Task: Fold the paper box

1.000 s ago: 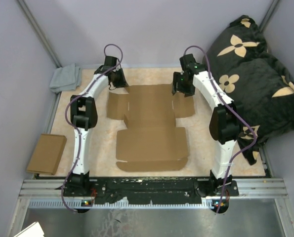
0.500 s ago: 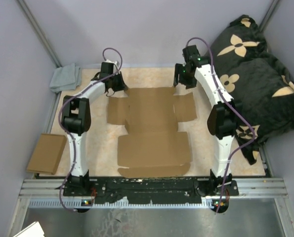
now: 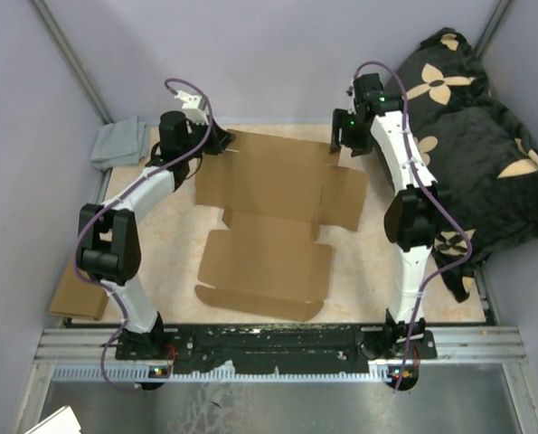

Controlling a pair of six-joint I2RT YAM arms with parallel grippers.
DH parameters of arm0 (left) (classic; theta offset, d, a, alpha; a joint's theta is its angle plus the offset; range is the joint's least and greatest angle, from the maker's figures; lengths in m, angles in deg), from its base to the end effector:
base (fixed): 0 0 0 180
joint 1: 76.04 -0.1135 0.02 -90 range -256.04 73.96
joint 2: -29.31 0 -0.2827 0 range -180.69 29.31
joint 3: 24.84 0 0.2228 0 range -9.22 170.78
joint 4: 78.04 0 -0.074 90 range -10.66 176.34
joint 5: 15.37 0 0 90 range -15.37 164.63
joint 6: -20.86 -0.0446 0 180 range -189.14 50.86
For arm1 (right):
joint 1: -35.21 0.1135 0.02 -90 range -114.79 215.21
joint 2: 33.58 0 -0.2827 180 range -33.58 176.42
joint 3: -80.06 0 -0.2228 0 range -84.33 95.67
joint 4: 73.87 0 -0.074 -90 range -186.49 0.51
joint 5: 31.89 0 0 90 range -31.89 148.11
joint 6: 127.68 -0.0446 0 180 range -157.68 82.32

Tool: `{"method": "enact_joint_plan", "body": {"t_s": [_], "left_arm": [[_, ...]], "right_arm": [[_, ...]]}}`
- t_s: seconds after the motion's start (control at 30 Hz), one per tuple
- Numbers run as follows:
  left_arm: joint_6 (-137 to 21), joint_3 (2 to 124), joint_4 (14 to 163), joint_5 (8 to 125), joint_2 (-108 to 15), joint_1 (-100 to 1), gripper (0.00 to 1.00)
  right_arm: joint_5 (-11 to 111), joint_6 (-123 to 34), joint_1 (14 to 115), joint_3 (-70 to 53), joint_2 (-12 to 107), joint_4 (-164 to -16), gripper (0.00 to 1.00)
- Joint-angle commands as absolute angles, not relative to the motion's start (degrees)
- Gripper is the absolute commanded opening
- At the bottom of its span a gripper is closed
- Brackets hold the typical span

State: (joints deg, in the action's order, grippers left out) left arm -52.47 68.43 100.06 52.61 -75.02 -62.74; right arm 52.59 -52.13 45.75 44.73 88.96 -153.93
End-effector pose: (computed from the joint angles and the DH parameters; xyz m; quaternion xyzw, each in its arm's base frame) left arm 0.4059 -0.1131 0.3188 0.0963 0.7712 -0.3024 0.5519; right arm 0.4331 0.0849 0.3354 0.0195 0.9599 0.1049 0.2594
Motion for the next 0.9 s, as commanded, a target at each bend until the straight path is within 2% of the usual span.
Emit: {"method": "enact_joint_plan", "body": {"t_s": [0.0, 0.13, 0.23, 0.67, 0.77, 0.87], "left_arm": [[-55.70, 66.99, 106.43, 48.39, -72.66, -62.10, 0.00], [-55.70, 66.98, 106.63, 47.83, -71.86, -61.90, 0.00], [-55.89, 67.55, 106.05, 48.21, -71.67, -61.80, 0.00], [-58.53, 68.57, 102.78, 50.89, -70.35, -60.75, 0.00], [-57.75, 68.48, 102.58, 51.33, -69.36, -60.75, 0.01], [-57.02, 68.24, 101.57, 51.73, -67.51, -60.75, 0.11]], "right_arm": [[47.65, -48.96, 45.74, 42.92, 83.65, -155.47, 0.65], [46.74, -49.05, 45.83, 42.18, 82.39, -156.07, 0.62], [46.74, -49.32, 45.84, 41.57, 81.96, -156.99, 0.55], [46.82, -49.36, 47.29, 38.41, 79.02, -159.15, 0.01], [49.34, -48.81, 48.52, 36.95, 78.29, -158.79, 0.00], [53.18, -47.32, 51.08, 34.60, 76.19, -155.55, 0.00]]}}
